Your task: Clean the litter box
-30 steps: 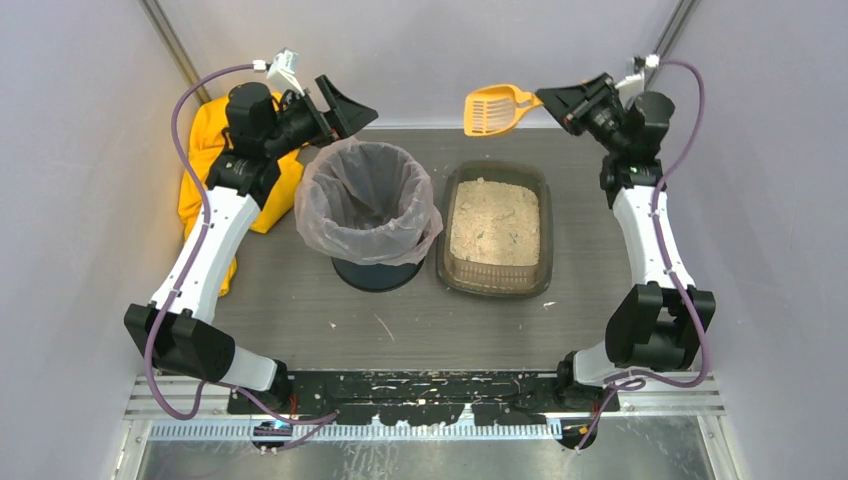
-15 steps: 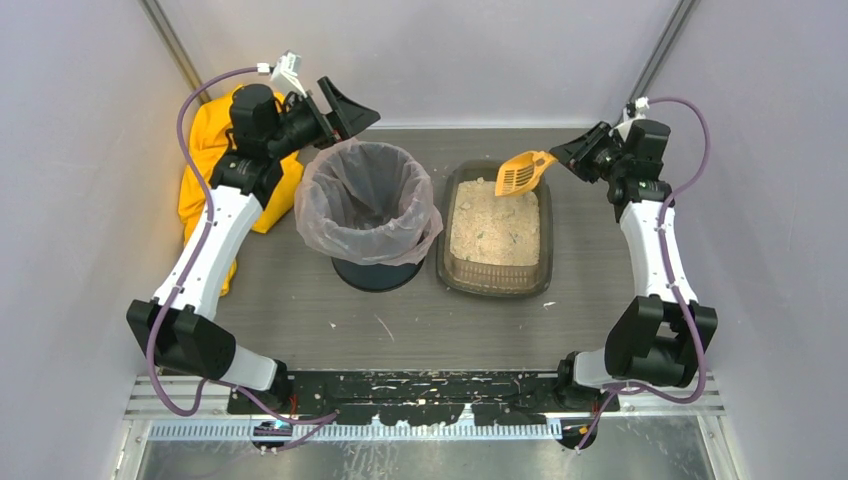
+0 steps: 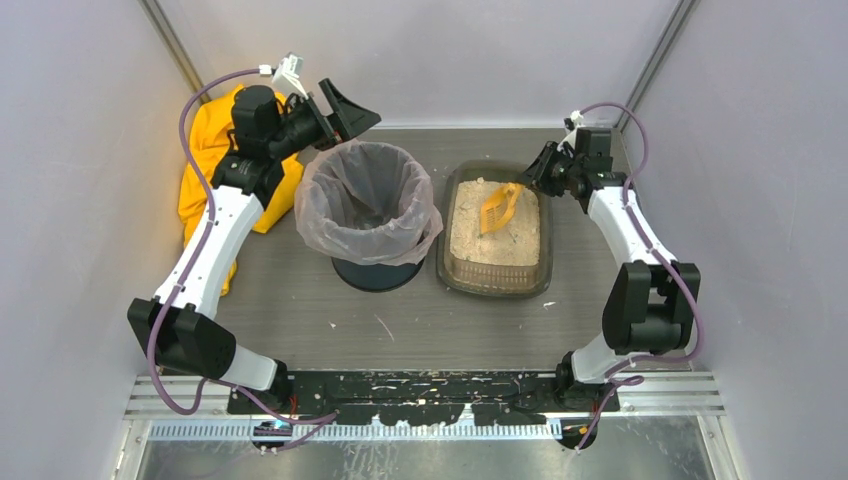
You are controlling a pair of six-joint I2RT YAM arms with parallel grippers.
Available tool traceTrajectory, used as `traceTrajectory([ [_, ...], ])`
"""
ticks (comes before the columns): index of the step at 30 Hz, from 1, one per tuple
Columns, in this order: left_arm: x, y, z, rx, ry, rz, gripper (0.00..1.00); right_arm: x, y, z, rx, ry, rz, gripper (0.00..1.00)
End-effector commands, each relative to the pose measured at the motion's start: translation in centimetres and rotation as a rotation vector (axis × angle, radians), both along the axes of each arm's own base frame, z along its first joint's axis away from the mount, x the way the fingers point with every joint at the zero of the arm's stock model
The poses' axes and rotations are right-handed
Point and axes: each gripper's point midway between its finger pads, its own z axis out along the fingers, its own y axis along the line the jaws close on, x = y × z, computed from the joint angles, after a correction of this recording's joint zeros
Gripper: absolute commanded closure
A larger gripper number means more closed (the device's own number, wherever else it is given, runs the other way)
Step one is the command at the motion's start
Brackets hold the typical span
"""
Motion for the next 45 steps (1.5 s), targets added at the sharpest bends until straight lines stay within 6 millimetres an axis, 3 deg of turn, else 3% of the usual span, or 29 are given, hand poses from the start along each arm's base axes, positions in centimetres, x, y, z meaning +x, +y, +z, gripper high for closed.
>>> traceTrajectory([
  [1, -0.8, 0.4, 2.3, 0.005, -0.084, -0.003, 0.02, 2.4, -0.8, 2.3, -0.099, -0.102, -0.001, 0.99],
  [5, -0.8, 0.8, 2.5, 0.044, -0.096, 0.012, 0.02, 3.9, -1.2, 2.9, -0.128, -0.12, -0.002, 0.99],
  [11, -0.8, 0.9, 2.8, 0.044, -0.102, 0.017, 0.02, 5.7, 0.0, 2.3, -0.098, -0.113, 0.024, 0.99],
  [13, -0.8, 1.0, 2.8, 0.048, -0.102, 0.021, 0.02, 6.1, 0.1, 1.7, -0.097, -0.102, 0.028, 0.99],
  [15, -0.8, 1.0, 2.7, 0.049, -0.101, 0.023, 0.02, 6.1, 1.7, 0.6, -0.099, -0.082, 0.067, 0.99],
  [20, -0.8, 1.0, 2.8, 0.048, -0.098, 0.026, 0.02, 6.6, 3.5, -1.8, -0.099, -0.042, 0.118, 0.99],
  [26, -0.6, 1.0, 2.6, 0.049, -0.09, 0.027, 0.02, 6.8, 6.1, -3.6, -0.094, -0.01, 0.176, 0.99],
  [32, -0.7, 1.1, 2.1, 0.06, -0.081, 0.032, 0.02, 6.4, 7.1, -5.0, -0.015, -0.002, 0.192, 0.99],
  [36, -0.7, 1.1, 2.0, 0.06, -0.08, 0.031, 0.02, 6.3, 7.2, -5.0, 0.103, -0.02, 0.187, 0.99],
  [41, -0.9, 1.2, 2.0, 0.07, -0.083, 0.032, 0.02, 5.2, 5.3, -5.3, 0.033, -0.024, 0.149, 0.99],
  [45, -0.8, 1.0, 1.7, 0.056, -0.076, 0.022, 0.02, 4.6, 5.3, -6.2, 0.099, -0.017, 0.145, 0.99],
])
